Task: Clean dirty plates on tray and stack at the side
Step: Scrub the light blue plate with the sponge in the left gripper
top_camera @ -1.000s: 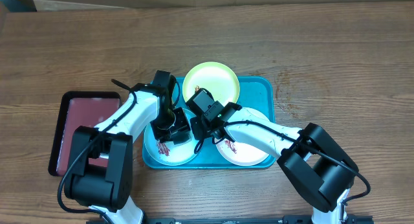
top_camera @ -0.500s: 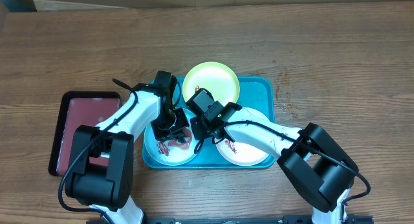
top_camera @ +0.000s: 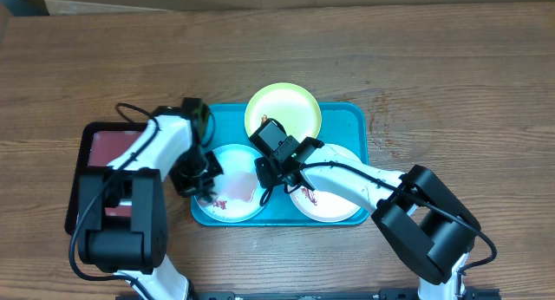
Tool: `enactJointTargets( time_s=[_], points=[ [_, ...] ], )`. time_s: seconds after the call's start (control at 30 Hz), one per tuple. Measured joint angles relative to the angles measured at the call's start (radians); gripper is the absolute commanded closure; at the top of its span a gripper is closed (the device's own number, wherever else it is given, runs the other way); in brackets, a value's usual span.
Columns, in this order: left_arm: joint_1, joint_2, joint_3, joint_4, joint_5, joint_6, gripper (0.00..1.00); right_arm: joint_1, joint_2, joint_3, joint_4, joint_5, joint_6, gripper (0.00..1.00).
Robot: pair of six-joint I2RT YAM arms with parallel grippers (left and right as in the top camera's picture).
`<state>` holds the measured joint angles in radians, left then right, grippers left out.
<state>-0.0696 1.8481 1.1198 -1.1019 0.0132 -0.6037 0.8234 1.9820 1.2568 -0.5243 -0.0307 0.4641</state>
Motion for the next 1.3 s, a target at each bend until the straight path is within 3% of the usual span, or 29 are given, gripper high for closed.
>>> enactJointTargets(
  time_s=[0.27,0.5,0.73,1.03,1.3],
  points=[
    [0.063,0.005,0.174,-0.117,-0.039,0.034,0.96,-0.016,0.0,0.002,-0.015,-0.019,0.0,0.96],
    [0.027,0.005,0.212,-0.114,0.133,0.118,0.96,-0.019,0.0,0.002,-0.015,-0.024,-0.001,0.96],
    [-0.072,0.005,0.11,-0.051,0.235,0.128,0.96,-0.024,0.0,0.002,-0.011,-0.035,-0.001,0.96],
    [-0.159,-0.022,-0.081,0.187,0.28,0.078,0.96,-0.025,0.001,0.002,-0.011,-0.04,-0.002,0.96],
    [-0.183,-0.089,-0.16,0.25,0.193,0.028,0.96,-0.025,0.002,0.002,-0.011,-0.04,-0.002,0.96]
  ],
)
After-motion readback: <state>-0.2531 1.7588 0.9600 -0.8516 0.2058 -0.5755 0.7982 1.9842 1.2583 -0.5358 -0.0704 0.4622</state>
